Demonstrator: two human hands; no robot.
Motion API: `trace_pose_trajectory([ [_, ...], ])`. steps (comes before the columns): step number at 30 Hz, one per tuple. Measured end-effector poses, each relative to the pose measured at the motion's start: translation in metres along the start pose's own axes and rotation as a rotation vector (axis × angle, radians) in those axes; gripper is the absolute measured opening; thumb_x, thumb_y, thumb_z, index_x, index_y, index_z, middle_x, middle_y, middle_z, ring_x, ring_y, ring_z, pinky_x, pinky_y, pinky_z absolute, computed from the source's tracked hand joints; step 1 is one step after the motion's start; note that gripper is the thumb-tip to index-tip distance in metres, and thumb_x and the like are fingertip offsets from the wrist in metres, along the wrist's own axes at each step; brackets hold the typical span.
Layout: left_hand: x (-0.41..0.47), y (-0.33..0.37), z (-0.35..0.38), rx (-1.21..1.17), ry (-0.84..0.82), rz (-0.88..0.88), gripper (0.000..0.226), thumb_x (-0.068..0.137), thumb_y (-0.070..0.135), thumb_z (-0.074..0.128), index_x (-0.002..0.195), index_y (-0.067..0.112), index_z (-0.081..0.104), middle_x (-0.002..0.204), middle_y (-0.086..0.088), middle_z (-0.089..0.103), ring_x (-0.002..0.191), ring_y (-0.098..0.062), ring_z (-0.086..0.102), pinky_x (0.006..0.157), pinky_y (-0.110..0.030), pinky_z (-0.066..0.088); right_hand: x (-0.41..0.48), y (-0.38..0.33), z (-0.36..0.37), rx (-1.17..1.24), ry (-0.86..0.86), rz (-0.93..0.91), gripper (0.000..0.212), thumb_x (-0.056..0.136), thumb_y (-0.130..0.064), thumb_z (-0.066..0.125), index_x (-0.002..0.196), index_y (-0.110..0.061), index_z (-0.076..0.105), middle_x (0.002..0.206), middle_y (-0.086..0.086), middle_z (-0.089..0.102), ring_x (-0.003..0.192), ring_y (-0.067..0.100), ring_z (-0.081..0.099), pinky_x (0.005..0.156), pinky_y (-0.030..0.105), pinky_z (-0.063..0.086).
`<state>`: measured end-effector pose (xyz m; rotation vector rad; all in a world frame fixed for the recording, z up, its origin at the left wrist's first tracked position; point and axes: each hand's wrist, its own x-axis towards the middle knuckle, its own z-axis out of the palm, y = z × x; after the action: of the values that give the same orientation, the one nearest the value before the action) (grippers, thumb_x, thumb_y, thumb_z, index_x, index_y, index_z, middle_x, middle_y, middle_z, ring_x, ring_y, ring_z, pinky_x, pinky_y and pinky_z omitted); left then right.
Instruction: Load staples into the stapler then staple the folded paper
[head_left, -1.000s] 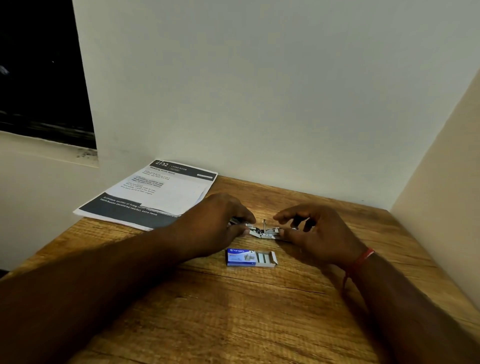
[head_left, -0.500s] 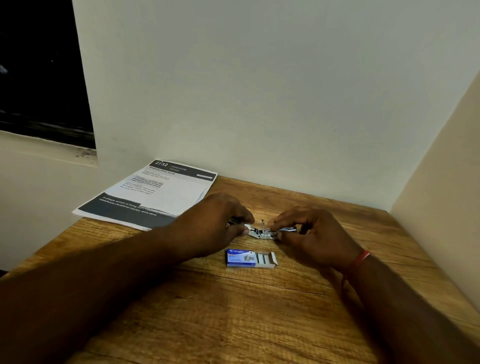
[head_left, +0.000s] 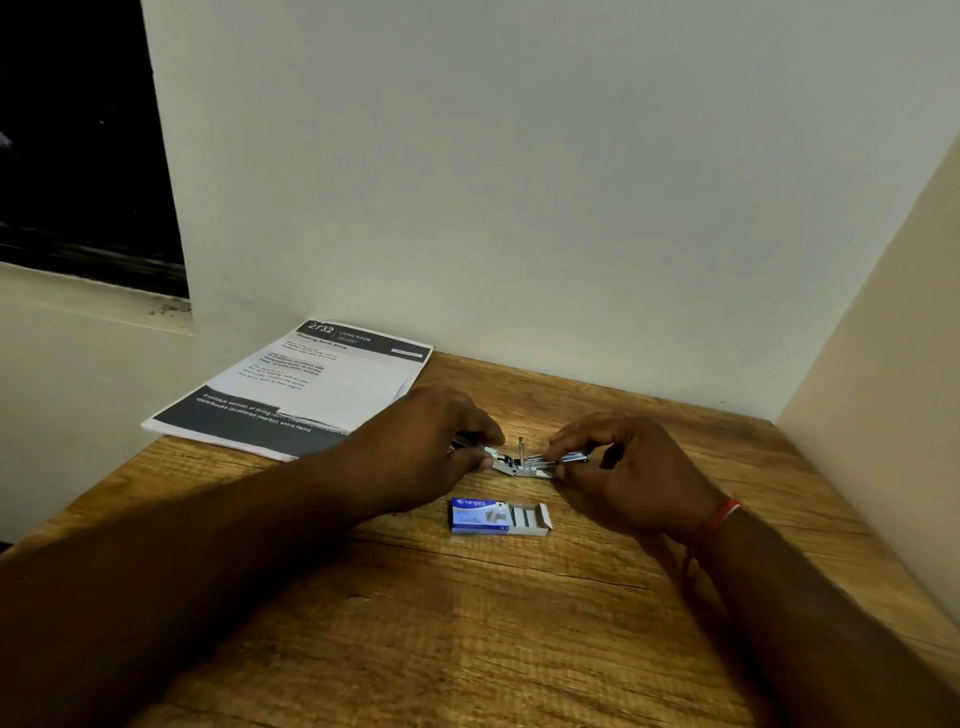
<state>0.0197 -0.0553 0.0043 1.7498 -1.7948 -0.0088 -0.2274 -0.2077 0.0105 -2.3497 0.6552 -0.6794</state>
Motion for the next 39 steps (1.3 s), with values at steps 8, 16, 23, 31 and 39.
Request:
trace_pose_trajectory([
  [8, 0.000, -0.003, -0.003, -0.018, 0.008, -0.032, 0.027, 0.097, 0.031, 0.087, 0.124, 0.033, 0.086, 0.122, 0.015, 0.081, 0.112, 0.001, 0.067, 0.092, -0.013, 0.048, 0.000, 0.004, -0.004, -0.050, 0.024, 0.023, 0.022, 0.091, -0.021, 0.091, 0.099, -0.040, 0.089, 0.098, -0.012, 0.085, 0.088, 0.014, 0.077, 0.066, 0.017, 0.055],
  [16, 0.000, -0.004, -0.005, -0.032, -0.005, -0.053, 0.026, 0.096, 0.031, 0.089, 0.122, 0.032, 0.086, 0.120, 0.015, 0.082, 0.111, 0.000, 0.070, 0.099, -0.027, 0.057, -0.001, -0.001, -0.009, -0.021, 0.046, 0.068, 0.022, 0.090, -0.019, 0.093, 0.098, -0.039, 0.090, 0.090, -0.008, 0.085, 0.080, 0.016, 0.073, 0.061, 0.016, 0.052],
  [23, 0.002, -0.007, -0.005, -0.028, -0.019, -0.059, 0.025, 0.097, 0.031, 0.088, 0.122, 0.033, 0.086, 0.119, 0.017, 0.082, 0.109, 0.001, 0.069, 0.092, -0.020, 0.052, -0.004, -0.005, -0.015, 0.001, 0.080, 0.097, 0.018, 0.091, -0.016, 0.091, 0.097, -0.033, 0.091, 0.084, -0.009, 0.085, 0.072, 0.007, 0.073, 0.061, 0.018, 0.056],
  [31, 0.000, -0.011, -0.002, -0.025, -0.061, -0.069, 0.022, 0.096, 0.034, 0.087, 0.118, 0.036, 0.086, 0.110, 0.019, 0.079, 0.102, 0.003, 0.069, 0.091, -0.024, 0.057, -0.006, -0.005, -0.009, 0.119, 0.119, 0.138, 0.015, 0.093, -0.005, 0.087, 0.096, -0.019, 0.090, 0.083, 0.000, 0.086, 0.075, 0.027, 0.081, 0.061, 0.024, 0.063],
  [39, 0.003, 0.001, 0.009, -0.219, 0.130, -0.054, 0.034, 0.094, 0.037, 0.090, 0.128, 0.036, 0.084, 0.111, 0.020, 0.082, 0.103, 0.006, 0.073, 0.088, -0.016, 0.061, -0.004, -0.007, -0.004, 0.089, 0.110, 0.127, 0.013, 0.091, -0.008, 0.089, 0.096, -0.020, 0.091, 0.084, -0.008, 0.086, 0.074, 0.001, 0.078, 0.062, 0.012, 0.056],
])
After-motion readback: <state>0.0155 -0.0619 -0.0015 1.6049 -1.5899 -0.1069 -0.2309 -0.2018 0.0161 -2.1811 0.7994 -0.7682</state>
